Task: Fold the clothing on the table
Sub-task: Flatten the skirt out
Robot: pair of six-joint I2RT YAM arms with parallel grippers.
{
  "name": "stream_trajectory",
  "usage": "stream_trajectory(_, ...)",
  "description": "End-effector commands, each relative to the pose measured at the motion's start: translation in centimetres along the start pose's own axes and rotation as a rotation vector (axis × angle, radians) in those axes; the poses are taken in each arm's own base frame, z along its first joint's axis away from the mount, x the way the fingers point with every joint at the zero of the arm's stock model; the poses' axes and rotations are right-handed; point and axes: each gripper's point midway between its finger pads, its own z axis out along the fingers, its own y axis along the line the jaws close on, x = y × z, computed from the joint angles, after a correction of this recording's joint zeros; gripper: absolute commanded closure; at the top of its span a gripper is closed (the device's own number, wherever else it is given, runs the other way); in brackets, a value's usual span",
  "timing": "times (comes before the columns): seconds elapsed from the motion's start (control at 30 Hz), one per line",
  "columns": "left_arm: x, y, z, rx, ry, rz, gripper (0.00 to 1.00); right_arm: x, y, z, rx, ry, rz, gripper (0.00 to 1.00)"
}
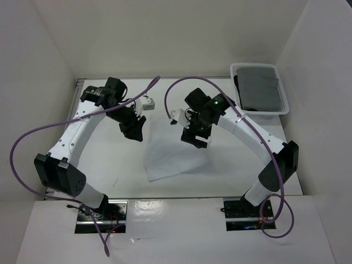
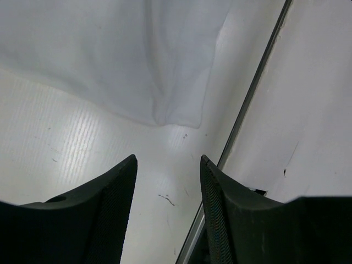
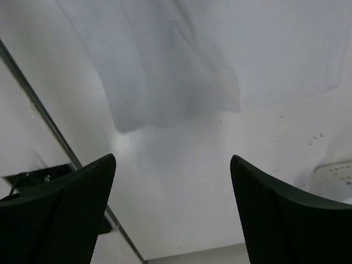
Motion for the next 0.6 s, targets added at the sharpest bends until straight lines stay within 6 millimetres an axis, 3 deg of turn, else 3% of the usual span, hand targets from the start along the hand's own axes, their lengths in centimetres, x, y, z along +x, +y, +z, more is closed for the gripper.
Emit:
stream_trajectory(0.0, -0.1, -0.9, -0.8, -0.018, -0.022, -0.002, 0.43, 1.9, 1.8, 0.1, -0.053, 0.084, 0.003, 0.11)
stream_trajectory(0.07, -0.8, -0.7, -1.6, -0.041, -0.046, 0.012, 0.43, 1.7, 1.7, -0.4, -0.033, 0.074, 0.021, 0.07)
stream_trajectory(0.2, -0.7, 0.6, -2.9, -0.087, -0.073, -0.029, 0.43, -0.8, 0.0, -1.7, 0.053, -0.034, 0.05, 0.01)
stream_trajectory(0.27, -0.9, 1.7, -3.4, -0.121, -0.097, -0.043, 0.43, -1.6, -1.2, -1.2, 0.109, -0.069, 0.075, 0.01)
stream_trajectory(0.33, -0.1, 2.9, -3.3, -0.141, -0.106, -0.095, 0.4, -2.1, -2.2, -0.2, 0.164, -0.093, 0.125, 0.01)
stream_trajectory(0.4, 0.1, 4.0, -3.3, -0.165, -0.126, -0.132, 0.38, -1.5, -2.6, 2.5, 0.178, -0.059, 0.185, 0.01)
stream_trajectory(0.57, 1.4, 6.6, -2.8, -0.187, -0.166, -0.283, 0.19, -2.0, -4.6, 8.0, 0.232, -0.039, 0.283, 0.01)
